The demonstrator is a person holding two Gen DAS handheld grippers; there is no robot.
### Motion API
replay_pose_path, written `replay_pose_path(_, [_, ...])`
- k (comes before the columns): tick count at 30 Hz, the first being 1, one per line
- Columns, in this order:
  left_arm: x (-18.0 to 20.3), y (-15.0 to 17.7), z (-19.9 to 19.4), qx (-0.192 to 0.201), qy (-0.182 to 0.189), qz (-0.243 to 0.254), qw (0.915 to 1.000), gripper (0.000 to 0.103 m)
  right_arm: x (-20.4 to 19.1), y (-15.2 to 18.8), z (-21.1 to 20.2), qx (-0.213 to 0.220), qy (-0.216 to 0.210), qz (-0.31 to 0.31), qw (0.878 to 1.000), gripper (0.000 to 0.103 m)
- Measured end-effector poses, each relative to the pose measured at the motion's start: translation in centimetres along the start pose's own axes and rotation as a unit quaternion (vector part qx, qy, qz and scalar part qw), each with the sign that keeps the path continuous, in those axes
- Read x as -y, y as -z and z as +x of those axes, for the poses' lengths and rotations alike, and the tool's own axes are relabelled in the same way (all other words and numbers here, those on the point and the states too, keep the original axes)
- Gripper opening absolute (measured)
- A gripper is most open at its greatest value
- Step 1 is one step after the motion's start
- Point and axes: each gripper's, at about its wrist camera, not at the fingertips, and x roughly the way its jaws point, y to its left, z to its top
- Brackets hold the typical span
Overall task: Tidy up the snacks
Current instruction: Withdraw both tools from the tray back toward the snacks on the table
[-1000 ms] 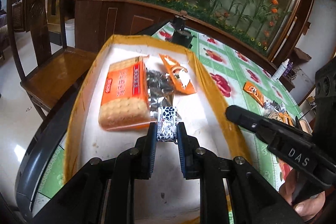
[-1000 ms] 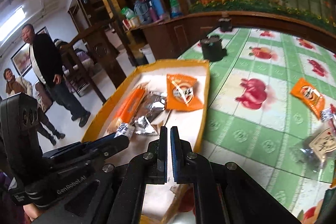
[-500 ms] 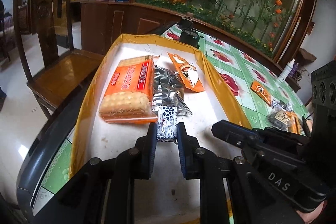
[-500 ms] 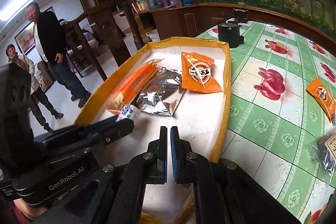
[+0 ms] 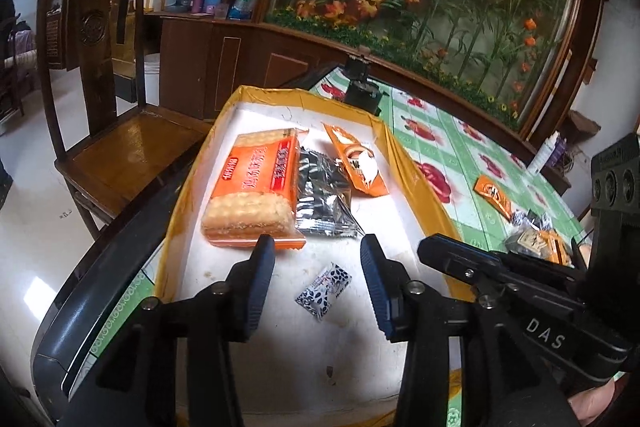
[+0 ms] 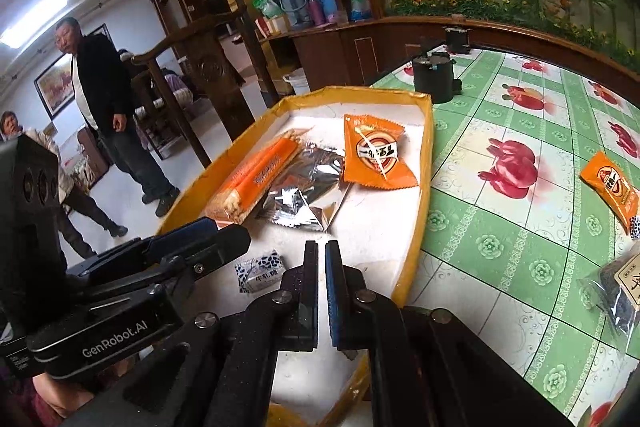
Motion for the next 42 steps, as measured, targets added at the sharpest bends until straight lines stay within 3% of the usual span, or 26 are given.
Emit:
replay_pose_path(5, [-0.2,0.0,-0.4,0.009,0.005,-0.004,0.9999,0.050,0.5,0.0,-0.6,0.008,-0.004,0.012,1.000,0.006])
replay_pose_path(7, [-0.1,0.0,-0.4,0.011,0.002,-0.003,0.9999,0.053,0.6,-0.1,-0.9,0.012,-0.007,0.015,1.000,0.011])
replay_pose_path(9, [-0.2,0.0,-0.5,0.012,0.004,-0.003,0.9999,0.053,0.5,0.0,-1.0,0.015,-0.005,0.013,1.000,0.038])
replay_pose_path(11, [-0.3,0.0,-0.7,0.014,0.003,-0.005,0.9999,0.053,0.3,0.0,-1.4,0.025,-0.004,0.009,1.000,0.053])
replay_pose_path(22, [-0.3,0.0,-0.8,0.016,0.004,-0.008,0.9998,0.055,0.9,-0.3,-2.4,0.045,0.003,0.023,0.999,0.057])
replay_pose_path(24, [-0.4,0.0,-0.9,0.016,0.005,-0.008,0.9998,0.055,1.2,-0.3,-2.5,0.043,0.015,0.030,0.999,0.075])
replay_pose_path(29, [-0.3,0.0,-0.8,0.016,0.004,-0.007,0.9998,0.056,2.1,-0.5,-4.1,0.075,0.021,0.054,0.995,0.092])
replay_pose_path(32, [-0.3,0.0,-0.8,0.015,0.004,-0.007,0.9998,0.056,3.2,-0.6,-4.9,0.090,0.003,0.086,0.992,0.093])
replay_pose_path(36, [-0.4,0.0,-0.8,0.015,0.004,-0.006,0.9999,0.056,5.2,-0.8,-4.8,0.072,-0.015,0.137,0.988,0.093])
replay_pose_path(42, [-0.4,0.1,-0.8,0.014,0.004,-0.007,0.9999,0.056,6.1,-0.8,-5.3,0.074,-0.014,0.144,0.987,0.093])
